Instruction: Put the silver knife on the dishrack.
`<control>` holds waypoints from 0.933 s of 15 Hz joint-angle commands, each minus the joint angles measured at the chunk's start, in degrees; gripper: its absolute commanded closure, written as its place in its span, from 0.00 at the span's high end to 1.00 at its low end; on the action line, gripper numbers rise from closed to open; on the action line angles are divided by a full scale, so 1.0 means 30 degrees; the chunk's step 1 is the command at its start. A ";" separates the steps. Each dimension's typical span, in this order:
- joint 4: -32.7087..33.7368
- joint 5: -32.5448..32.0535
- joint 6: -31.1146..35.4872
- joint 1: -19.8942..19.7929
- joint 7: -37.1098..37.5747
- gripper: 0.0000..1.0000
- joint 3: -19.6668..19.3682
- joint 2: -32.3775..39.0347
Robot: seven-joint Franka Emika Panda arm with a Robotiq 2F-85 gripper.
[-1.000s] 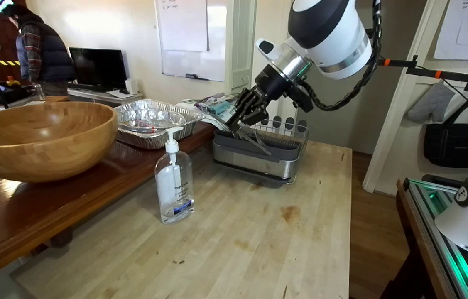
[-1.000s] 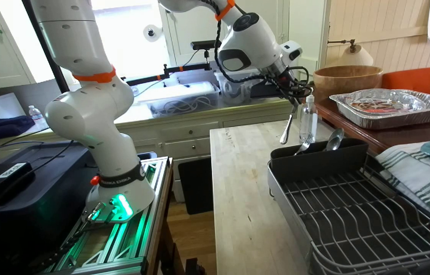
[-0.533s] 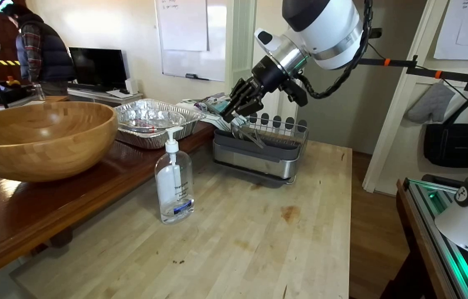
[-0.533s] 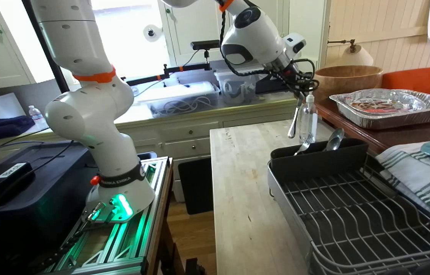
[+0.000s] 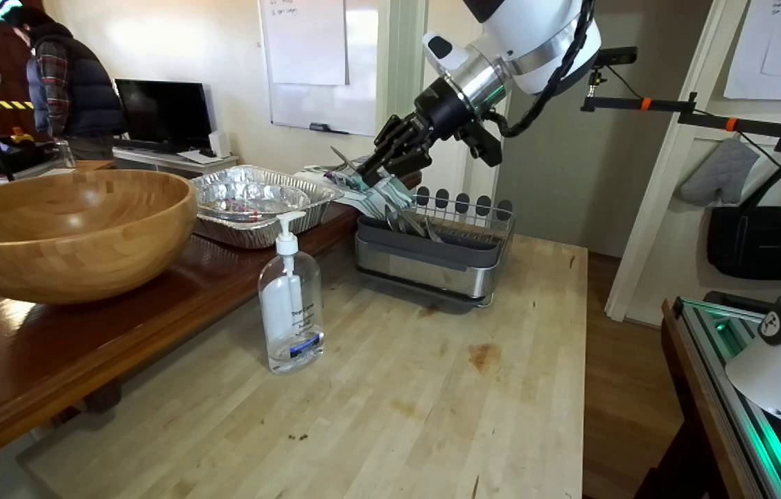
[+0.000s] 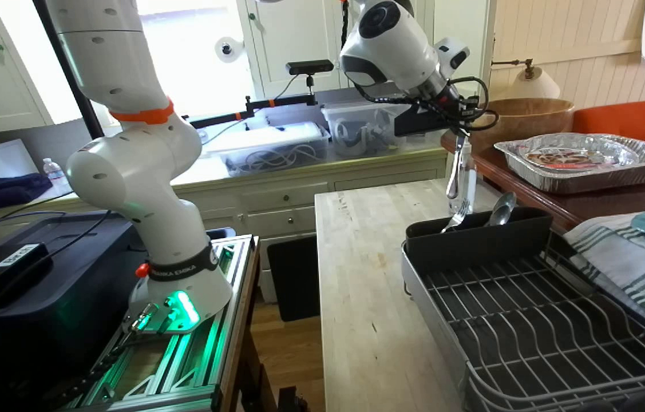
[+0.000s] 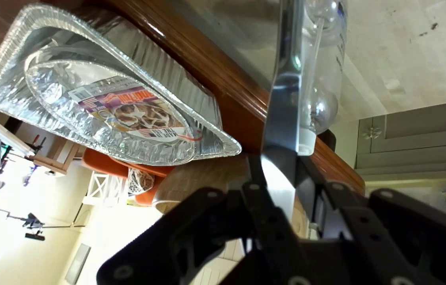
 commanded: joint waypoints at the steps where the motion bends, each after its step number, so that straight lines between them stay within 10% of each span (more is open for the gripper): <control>1: 0.0342 0.1468 -0.0982 -0.0404 -0.2031 0.06 -0.0281 -0.0267; 14: 0.1159 0.2756 -0.2381 -0.1108 -0.4768 0.06 -0.1426 -0.0896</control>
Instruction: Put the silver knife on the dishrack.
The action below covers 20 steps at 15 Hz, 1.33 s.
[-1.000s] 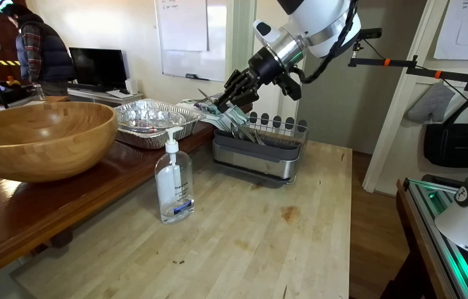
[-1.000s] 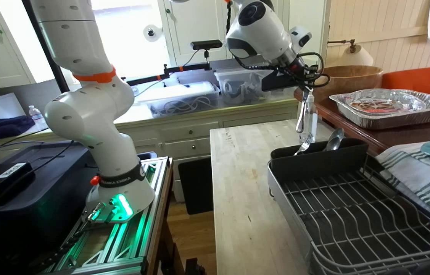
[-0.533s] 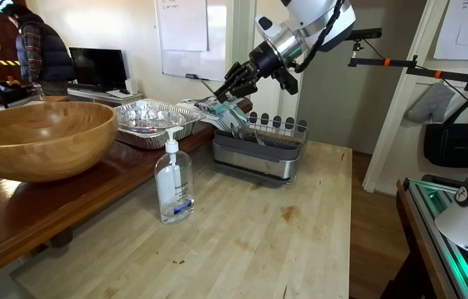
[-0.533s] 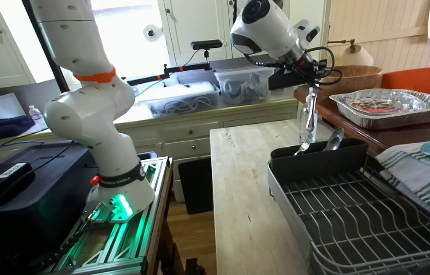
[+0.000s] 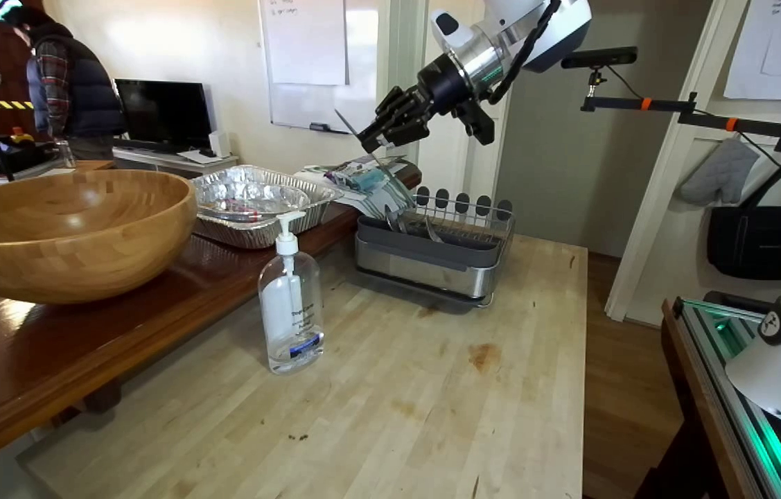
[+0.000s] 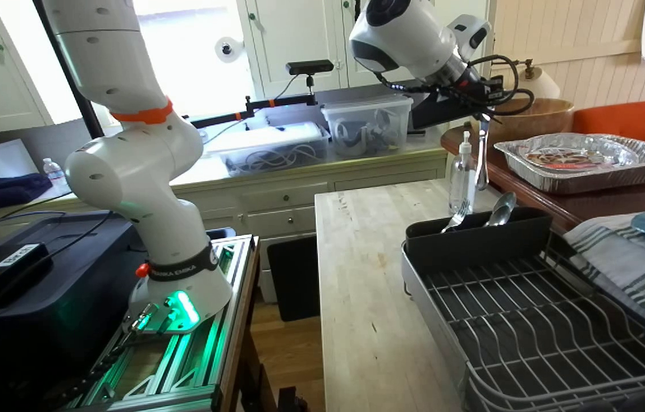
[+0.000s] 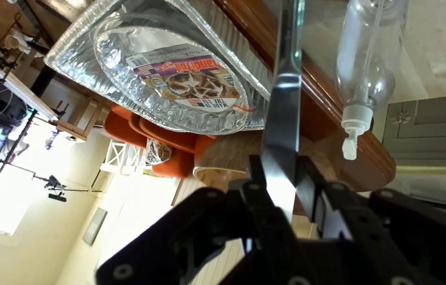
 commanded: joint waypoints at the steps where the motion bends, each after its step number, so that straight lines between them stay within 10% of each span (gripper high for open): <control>1: 0.0193 0.0871 -0.1186 -0.0400 -0.1540 0.06 -0.0422 -0.0400; 20: 0.1299 0.1134 -0.6728 -0.1424 -0.4264 0.06 -0.2426 0.0691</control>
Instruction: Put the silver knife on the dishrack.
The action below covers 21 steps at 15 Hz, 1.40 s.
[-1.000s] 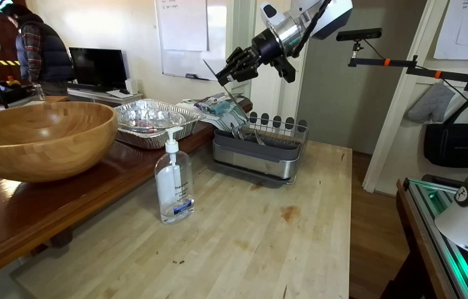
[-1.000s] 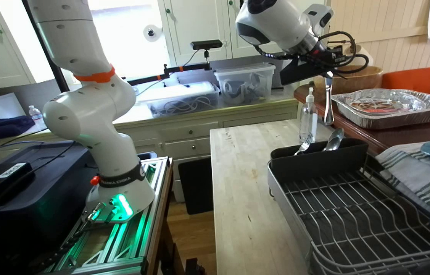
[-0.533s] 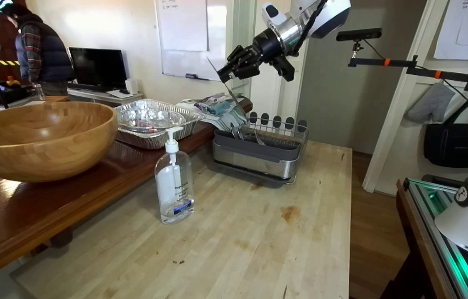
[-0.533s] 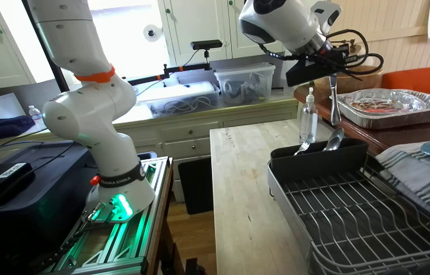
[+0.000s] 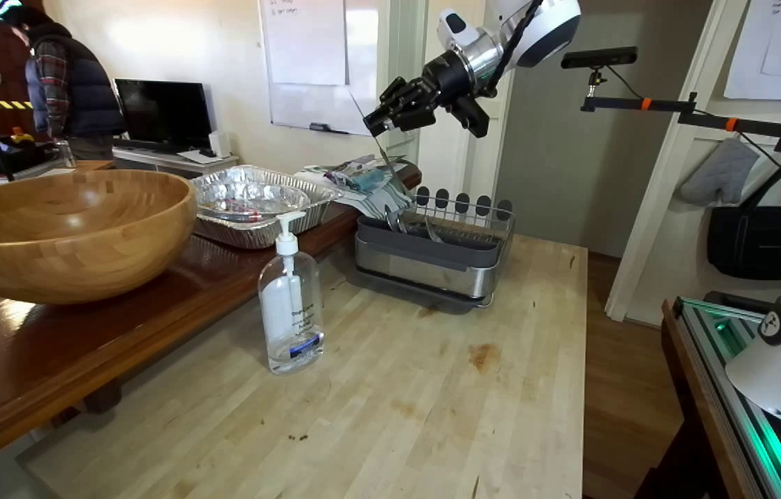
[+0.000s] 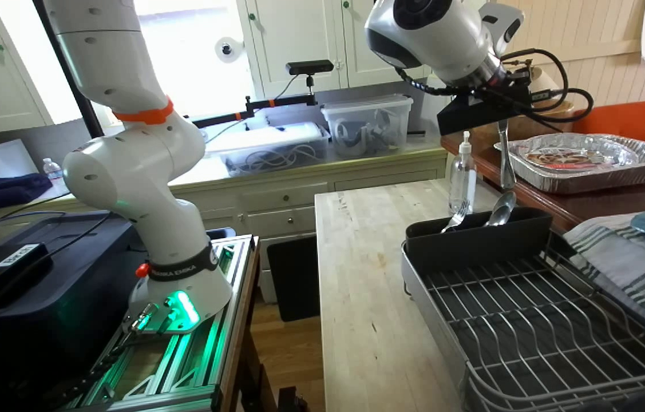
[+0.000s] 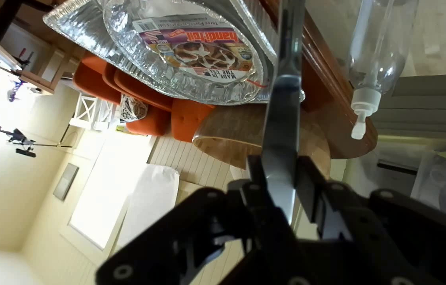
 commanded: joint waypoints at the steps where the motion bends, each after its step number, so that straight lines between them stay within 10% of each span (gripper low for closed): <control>1: 0.0482 0.0328 -0.1170 0.2146 -0.0596 0.06 -0.2692 0.0496; 4: 0.0470 0.0172 -0.0902 0.3341 0.0085 0.06 -0.4022 0.0472; 5: 0.0261 -0.0017 -0.0787 0.3719 0.0021 0.26 -0.4409 0.0328; 21: 0.0712 0.0781 -0.0749 0.4432 -0.1143 0.06 -0.5371 0.0639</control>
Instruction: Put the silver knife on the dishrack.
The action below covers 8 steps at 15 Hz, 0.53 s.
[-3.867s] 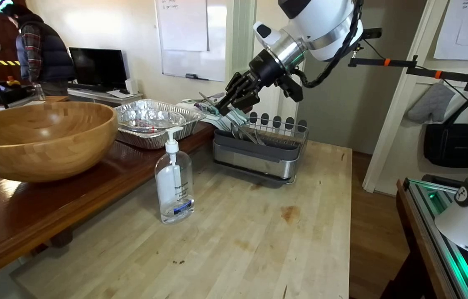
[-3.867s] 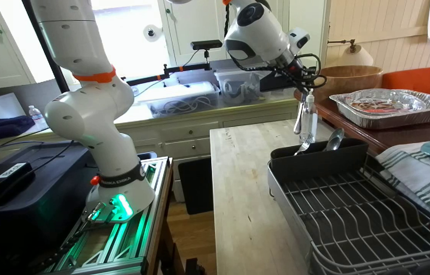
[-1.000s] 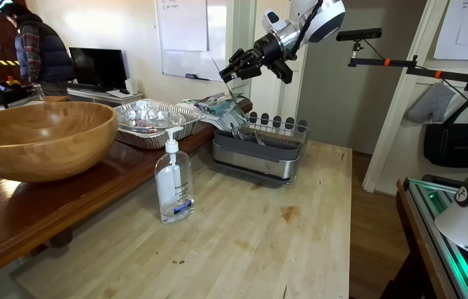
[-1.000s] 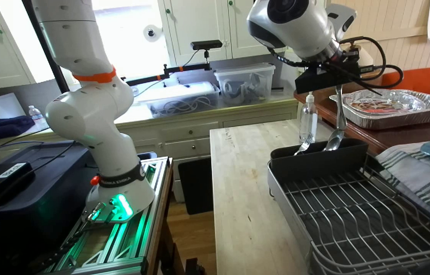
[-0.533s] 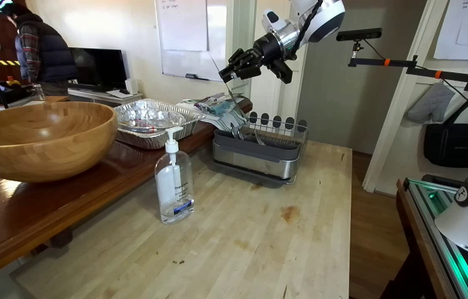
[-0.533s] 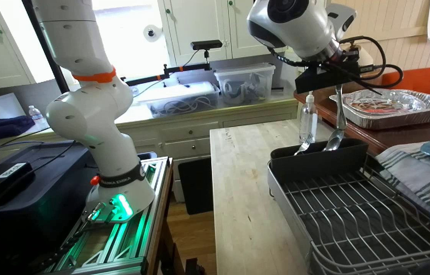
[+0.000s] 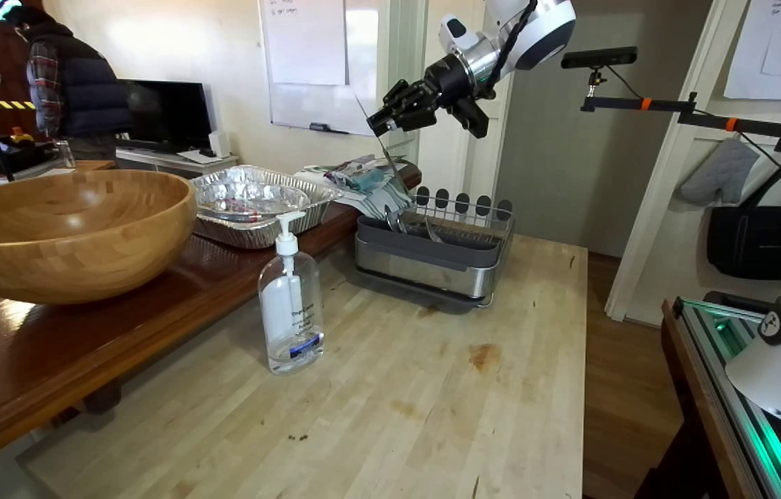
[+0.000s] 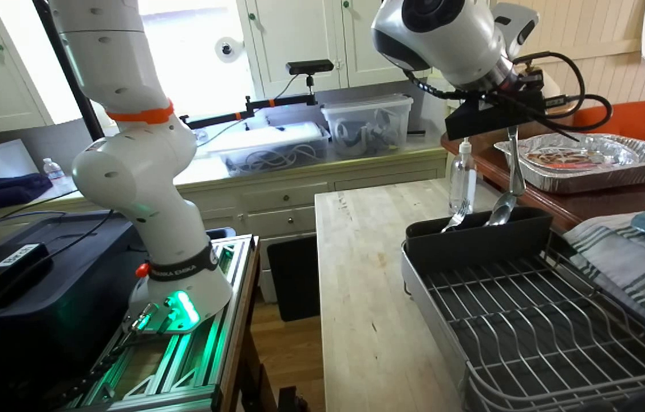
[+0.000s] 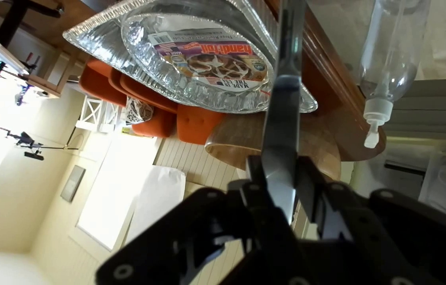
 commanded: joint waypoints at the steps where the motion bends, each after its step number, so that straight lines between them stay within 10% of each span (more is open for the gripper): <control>1: 0.0375 0.0882 -0.0108 -0.0017 -0.1193 0.06 -0.0017 0.0303; 8: 0.0544 0.2504 -0.1067 0.0397 -0.3208 0.06 -0.0706 0.0604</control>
